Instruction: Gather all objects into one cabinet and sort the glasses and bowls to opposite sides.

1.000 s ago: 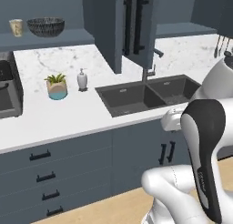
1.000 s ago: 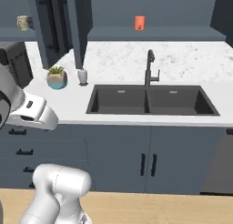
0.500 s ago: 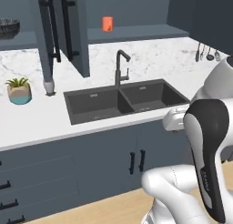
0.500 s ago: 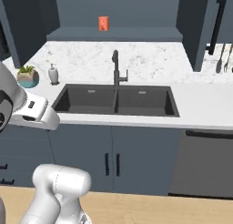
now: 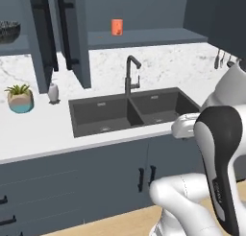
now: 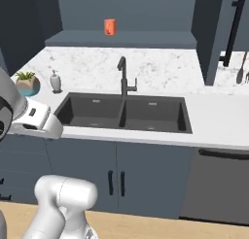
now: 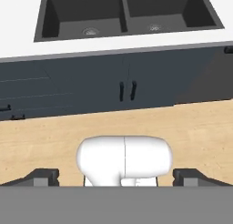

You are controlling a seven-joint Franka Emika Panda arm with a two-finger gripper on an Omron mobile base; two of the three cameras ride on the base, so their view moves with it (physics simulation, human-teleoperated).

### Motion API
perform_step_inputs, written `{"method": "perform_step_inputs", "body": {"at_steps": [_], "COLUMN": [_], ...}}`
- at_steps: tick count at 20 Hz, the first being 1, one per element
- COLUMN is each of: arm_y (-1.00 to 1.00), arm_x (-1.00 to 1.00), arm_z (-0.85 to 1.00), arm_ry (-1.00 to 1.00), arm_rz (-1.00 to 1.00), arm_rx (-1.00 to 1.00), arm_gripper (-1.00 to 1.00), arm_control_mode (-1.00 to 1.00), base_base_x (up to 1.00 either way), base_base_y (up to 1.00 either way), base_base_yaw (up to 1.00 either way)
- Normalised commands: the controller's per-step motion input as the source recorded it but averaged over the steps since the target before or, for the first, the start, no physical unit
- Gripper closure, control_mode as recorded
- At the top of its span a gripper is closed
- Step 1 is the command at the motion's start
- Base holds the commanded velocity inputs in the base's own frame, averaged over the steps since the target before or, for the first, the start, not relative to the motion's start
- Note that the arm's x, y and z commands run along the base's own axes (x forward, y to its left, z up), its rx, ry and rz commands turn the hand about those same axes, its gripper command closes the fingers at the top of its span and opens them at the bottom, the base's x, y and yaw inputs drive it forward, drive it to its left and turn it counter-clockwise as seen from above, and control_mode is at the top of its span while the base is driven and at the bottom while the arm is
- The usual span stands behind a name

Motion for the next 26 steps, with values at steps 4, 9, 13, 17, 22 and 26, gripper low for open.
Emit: {"method": "perform_step_inputs", "body": {"at_steps": [4,9,13,17,22,26], "arm_y": [0.00,0.00,0.00,0.00,0.00,0.00], "arm_x": [0.00,0.00,0.00,0.00,0.00,0.00], "arm_z": [0.00,0.00,0.00,0.00,0.00,0.00], "arm_ry": [0.00,0.00,0.00,0.00,0.00,0.00], "arm_rz": [0.00,0.00,0.00,0.00,0.00,0.00], "arm_rx": [0.00,0.00,0.00,0.00,0.00,0.00], "arm_gripper": [-1.00,-1.00,-1.00,-1.00,-1.00,-1.00], "arm_control_mode": [1.00,1.00,1.00,1.00,1.00,1.00], "base_base_x": [0.60,0.49,0.49,0.38,0.44,0.22], "base_base_y": [-0.21,-0.48,-0.55,-0.48,-0.11,0.23], "base_base_yaw": [0.15,0.07,0.02,0.00,0.00,-0.02]}}
